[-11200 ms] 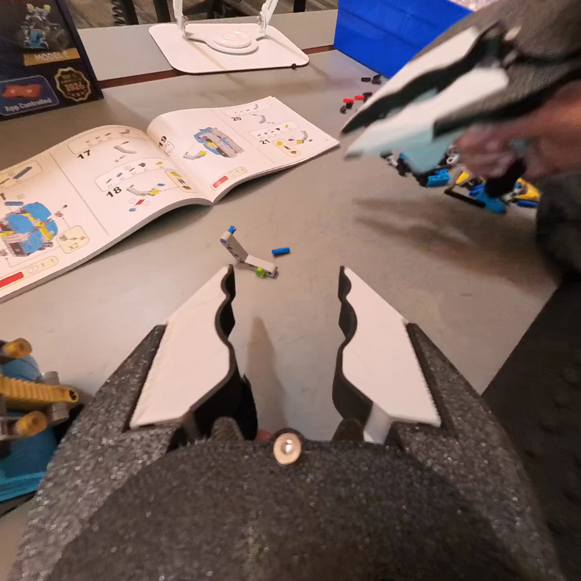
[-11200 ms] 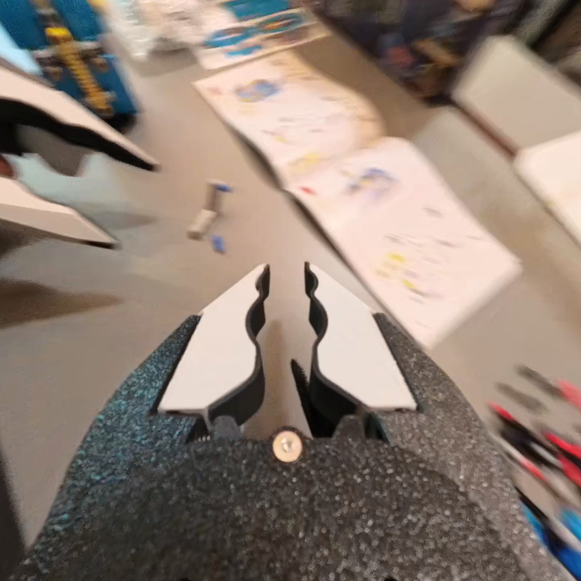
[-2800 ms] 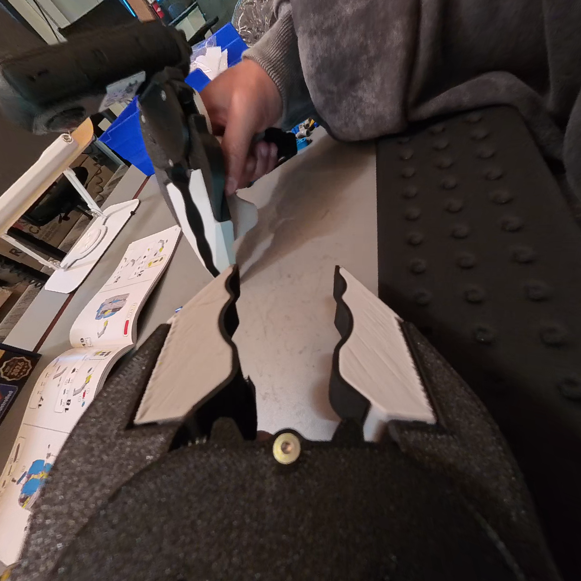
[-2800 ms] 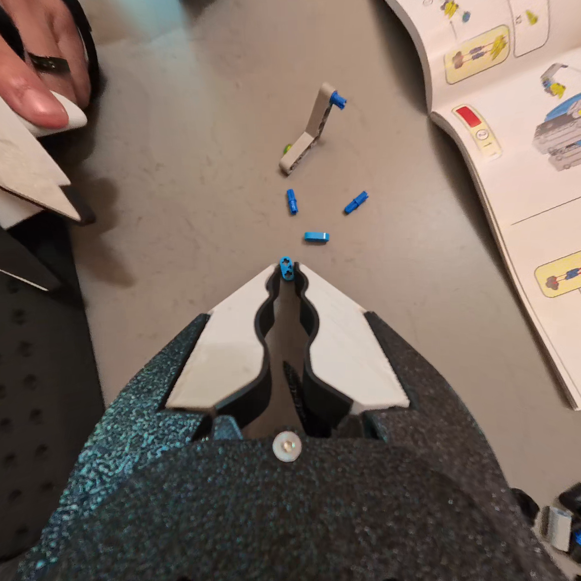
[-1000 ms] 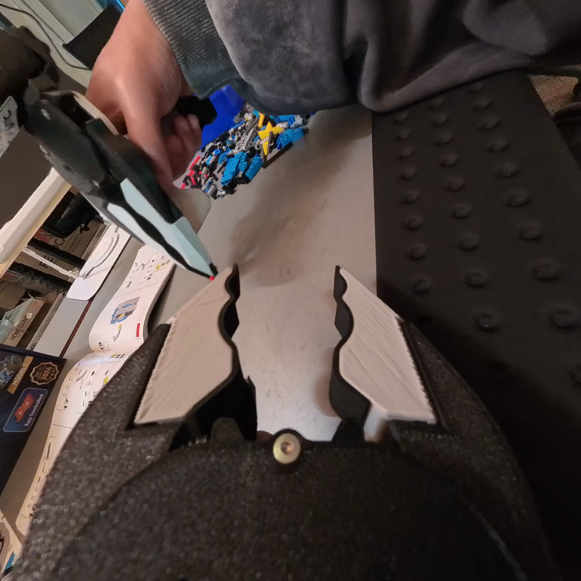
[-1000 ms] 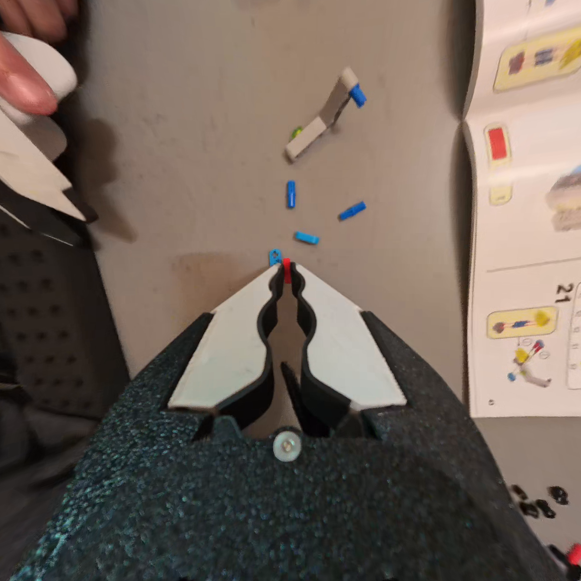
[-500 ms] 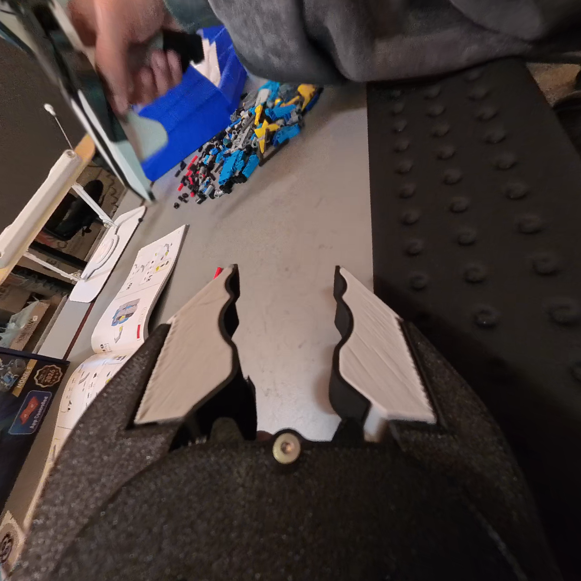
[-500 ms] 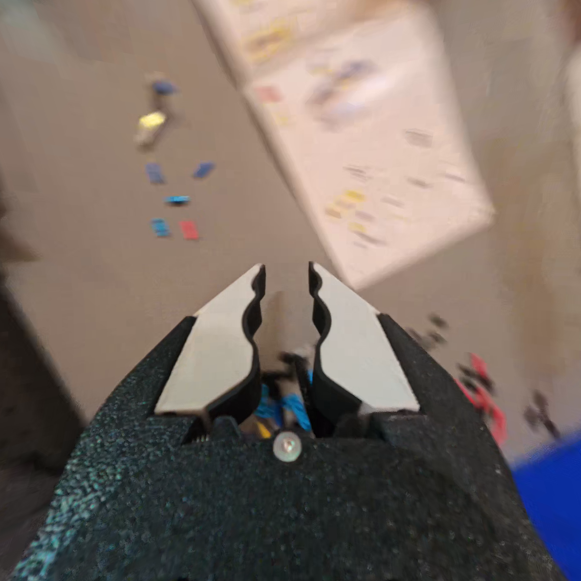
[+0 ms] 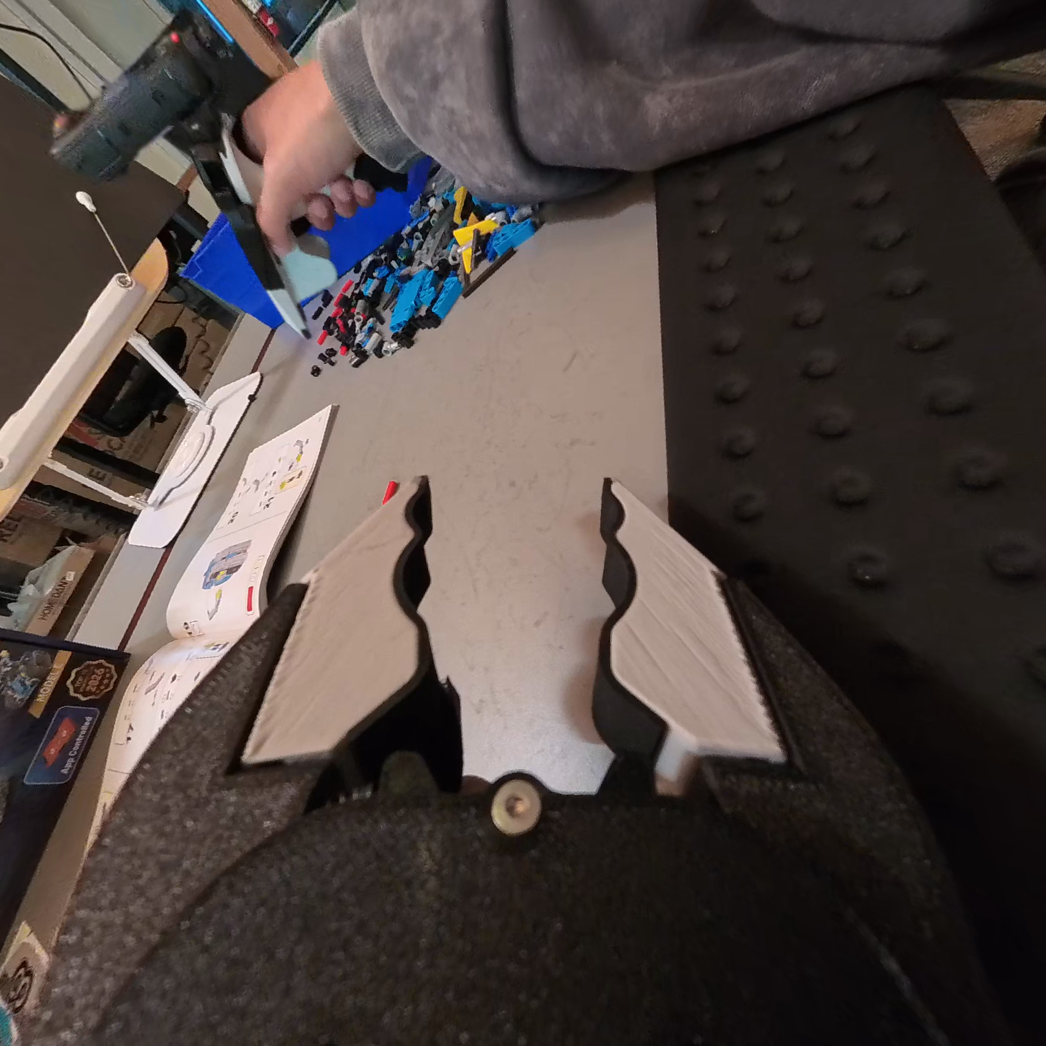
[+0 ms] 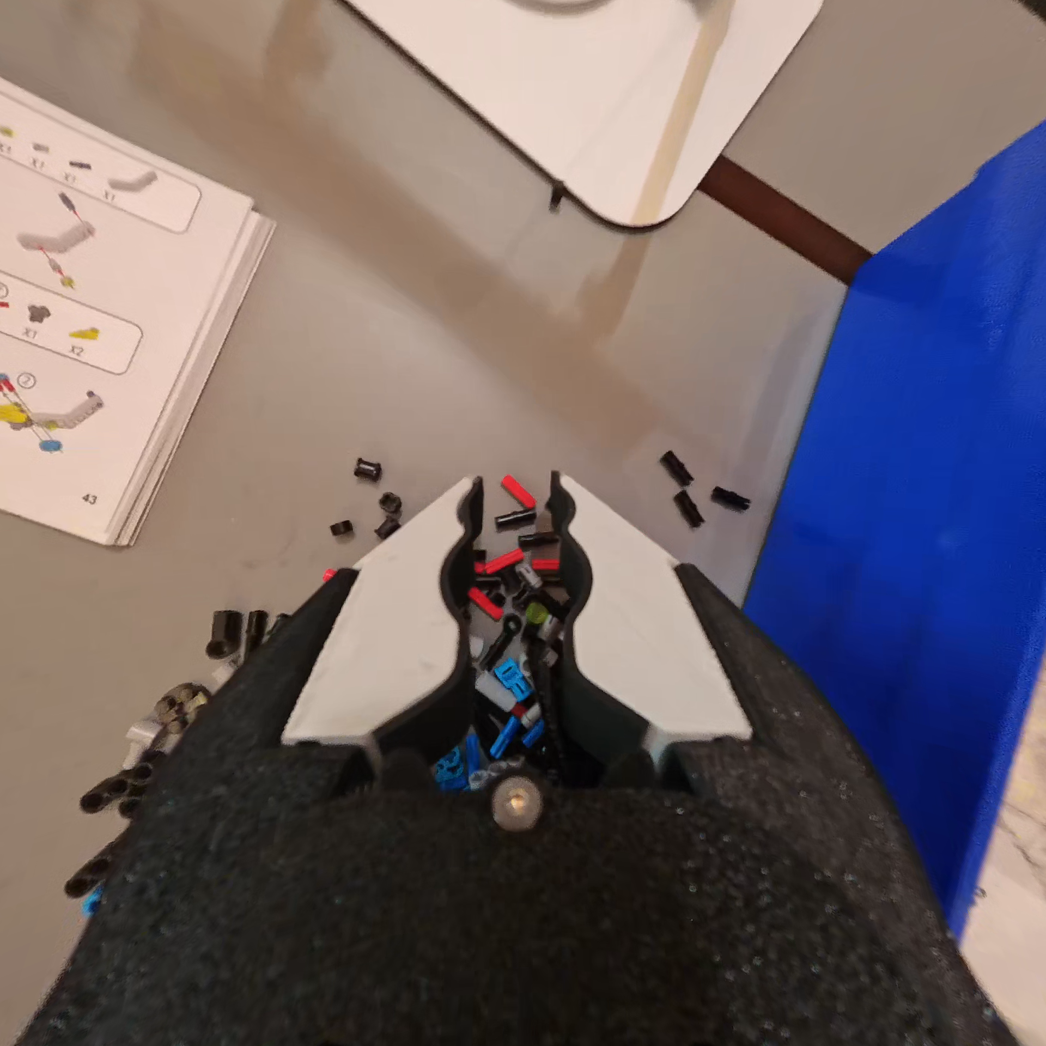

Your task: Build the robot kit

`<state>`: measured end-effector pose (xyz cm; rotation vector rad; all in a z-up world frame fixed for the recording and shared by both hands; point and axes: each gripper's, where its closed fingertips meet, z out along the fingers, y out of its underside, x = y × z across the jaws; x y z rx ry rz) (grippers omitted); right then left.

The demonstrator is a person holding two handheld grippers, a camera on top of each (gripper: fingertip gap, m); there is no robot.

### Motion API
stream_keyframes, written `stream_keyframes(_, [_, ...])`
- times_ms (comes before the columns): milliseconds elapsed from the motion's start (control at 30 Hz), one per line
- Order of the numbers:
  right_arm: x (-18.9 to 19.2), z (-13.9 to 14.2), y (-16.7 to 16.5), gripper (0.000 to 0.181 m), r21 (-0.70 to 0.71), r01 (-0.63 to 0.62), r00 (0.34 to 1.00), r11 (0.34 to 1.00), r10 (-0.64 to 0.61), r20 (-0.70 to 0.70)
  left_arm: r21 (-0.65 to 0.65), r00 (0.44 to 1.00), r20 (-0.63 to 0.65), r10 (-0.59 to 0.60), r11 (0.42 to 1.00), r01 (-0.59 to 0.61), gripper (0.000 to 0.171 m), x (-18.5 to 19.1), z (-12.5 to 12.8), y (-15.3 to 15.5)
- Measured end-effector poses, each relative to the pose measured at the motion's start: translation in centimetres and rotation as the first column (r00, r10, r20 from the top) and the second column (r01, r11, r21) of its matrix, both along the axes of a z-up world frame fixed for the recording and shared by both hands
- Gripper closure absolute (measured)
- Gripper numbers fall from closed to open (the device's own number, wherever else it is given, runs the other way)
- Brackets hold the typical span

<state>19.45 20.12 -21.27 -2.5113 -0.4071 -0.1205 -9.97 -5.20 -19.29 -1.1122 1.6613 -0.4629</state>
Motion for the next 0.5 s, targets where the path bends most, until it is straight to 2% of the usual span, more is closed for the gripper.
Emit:
stream_keyframes(100, [-0.3, -0.3, -0.4, 0.158, -0.01, -0.027, 0.998, 1.0, 0.026, -0.049, 0.007, 1.0, 0.0, -0.002, 1.0, 0.002, 0.112, 0.0, 0.0, -0.1])
stream_keyframes(333, [0.3, -1.1, 0.2, 0.156, -0.007, -0.044, 0.999, 0.999, 0.044, -0.012, 0.014, 1.0, -0.005, -0.003, 1.0, 0.003, 0.112, 0.0, -0.1, -0.2])
stream_keyframes(433, [0.2, -1.8, 0.0, 0.177, -0.035, -0.049, 0.996, 0.998, 0.046, -0.07, 0.026, 1.0, -0.011, -0.012, 1.0, 0.013, 0.114, -0.1, -0.1, -0.4])
stream_keyframes(500, [0.3, -1.8, -0.1, 0.178, -0.036, -0.039, 0.993, 0.999, 0.035, -0.109, 0.036, 1.0, -0.012, -0.013, 0.999, 0.013, 0.114, -0.1, -0.2, -0.5])
